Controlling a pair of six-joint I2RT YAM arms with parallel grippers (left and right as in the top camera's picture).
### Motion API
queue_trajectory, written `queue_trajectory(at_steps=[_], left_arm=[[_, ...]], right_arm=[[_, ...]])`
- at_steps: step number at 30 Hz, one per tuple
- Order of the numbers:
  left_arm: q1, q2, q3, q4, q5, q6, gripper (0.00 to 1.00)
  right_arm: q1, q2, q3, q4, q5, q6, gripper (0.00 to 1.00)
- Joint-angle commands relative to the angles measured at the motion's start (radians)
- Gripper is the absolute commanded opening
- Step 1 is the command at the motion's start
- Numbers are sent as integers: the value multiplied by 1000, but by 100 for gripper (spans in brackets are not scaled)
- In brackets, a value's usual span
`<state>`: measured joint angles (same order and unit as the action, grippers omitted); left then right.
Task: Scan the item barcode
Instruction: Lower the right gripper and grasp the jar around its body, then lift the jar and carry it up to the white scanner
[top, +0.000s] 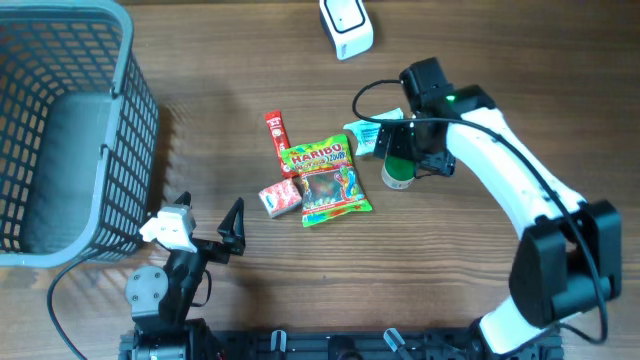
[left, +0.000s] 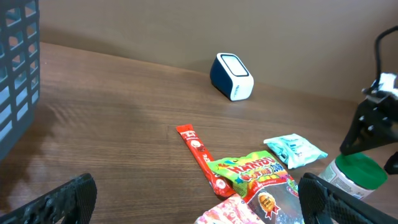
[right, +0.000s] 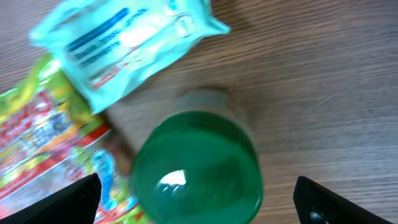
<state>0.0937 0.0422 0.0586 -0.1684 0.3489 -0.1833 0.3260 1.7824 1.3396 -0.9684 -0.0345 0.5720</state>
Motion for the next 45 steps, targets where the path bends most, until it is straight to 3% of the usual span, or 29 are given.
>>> queue_trajectory(at_steps=[1,14,21,25,30,34,39,45], left_arm=[[5,-1,-3,-1,-5,23,100],[5,-1,-3,-1,-5,23,100],[5,-1,-3,-1,-5,23,100],[5,-1,-3,-1,-5,23,100],[5,-1,-3,-1,-5,23,100],[5,-1,-3,-1,-5,23,100],[5,-1,-3,-1,-5,23,100],[5,-1,-3,-1,-5,23,100]], right_arm=[[2,35,16,3,71,2,100],[8,271,14,45,51,-72,99],[11,288,14,55,6,-74,76],[10,288,24,43,-9,-76,70],[10,286,142,-88,-55,-124,61],[10,284,307,-280,-76,-153,60],[10,275,472,-471,-240,-237,60],[11,266,529,-594,-435,-294,61]])
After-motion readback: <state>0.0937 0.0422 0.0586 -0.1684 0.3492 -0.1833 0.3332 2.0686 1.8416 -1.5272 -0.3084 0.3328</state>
